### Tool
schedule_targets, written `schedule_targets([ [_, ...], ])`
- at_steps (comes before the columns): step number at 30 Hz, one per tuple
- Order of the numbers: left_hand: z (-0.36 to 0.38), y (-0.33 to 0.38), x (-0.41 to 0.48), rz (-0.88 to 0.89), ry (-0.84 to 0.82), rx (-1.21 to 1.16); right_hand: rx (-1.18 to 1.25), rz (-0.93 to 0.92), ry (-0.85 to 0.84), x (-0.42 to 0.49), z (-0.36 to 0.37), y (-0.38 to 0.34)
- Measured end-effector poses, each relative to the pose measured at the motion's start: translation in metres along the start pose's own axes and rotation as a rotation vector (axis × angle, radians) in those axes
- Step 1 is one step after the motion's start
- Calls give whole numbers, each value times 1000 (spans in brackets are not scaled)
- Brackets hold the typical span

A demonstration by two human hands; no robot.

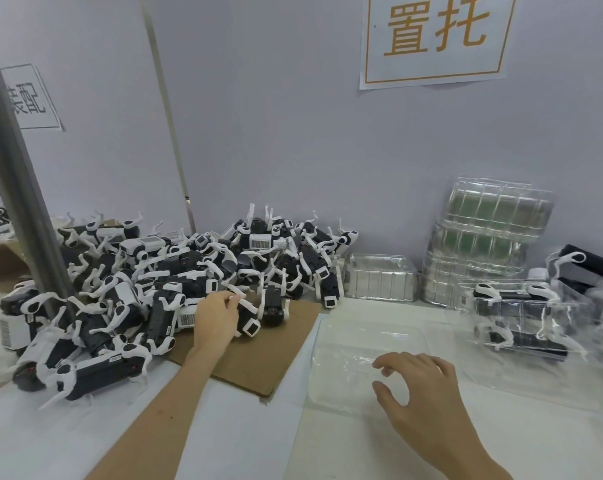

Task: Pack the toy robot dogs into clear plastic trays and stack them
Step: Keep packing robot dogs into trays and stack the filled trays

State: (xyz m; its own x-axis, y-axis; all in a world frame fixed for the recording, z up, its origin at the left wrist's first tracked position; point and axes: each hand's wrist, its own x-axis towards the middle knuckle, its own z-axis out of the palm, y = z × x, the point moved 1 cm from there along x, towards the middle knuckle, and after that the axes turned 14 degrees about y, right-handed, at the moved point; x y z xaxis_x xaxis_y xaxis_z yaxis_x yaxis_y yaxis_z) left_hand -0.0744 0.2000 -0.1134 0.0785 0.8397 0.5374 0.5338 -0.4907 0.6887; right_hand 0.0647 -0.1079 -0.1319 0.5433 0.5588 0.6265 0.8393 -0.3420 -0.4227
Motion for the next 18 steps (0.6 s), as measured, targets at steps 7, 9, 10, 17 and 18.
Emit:
schedule_targets([
  [7,-11,14,-6,-279,291,-297,10,1,110,0,0,-5],
  [9,-17,25,-11,-400,334,-440,37,2,183,0,-1,-5],
  [10,-20,31,-16,-455,340,-497,69,9,224,1,-2,-5],
  [17,-30,92,-62,-805,-301,-1147,208,-72,381,3,-8,-10],
  [18,-29,100,-70,-831,-377,-1141,221,-91,394,4,-9,-10],
])
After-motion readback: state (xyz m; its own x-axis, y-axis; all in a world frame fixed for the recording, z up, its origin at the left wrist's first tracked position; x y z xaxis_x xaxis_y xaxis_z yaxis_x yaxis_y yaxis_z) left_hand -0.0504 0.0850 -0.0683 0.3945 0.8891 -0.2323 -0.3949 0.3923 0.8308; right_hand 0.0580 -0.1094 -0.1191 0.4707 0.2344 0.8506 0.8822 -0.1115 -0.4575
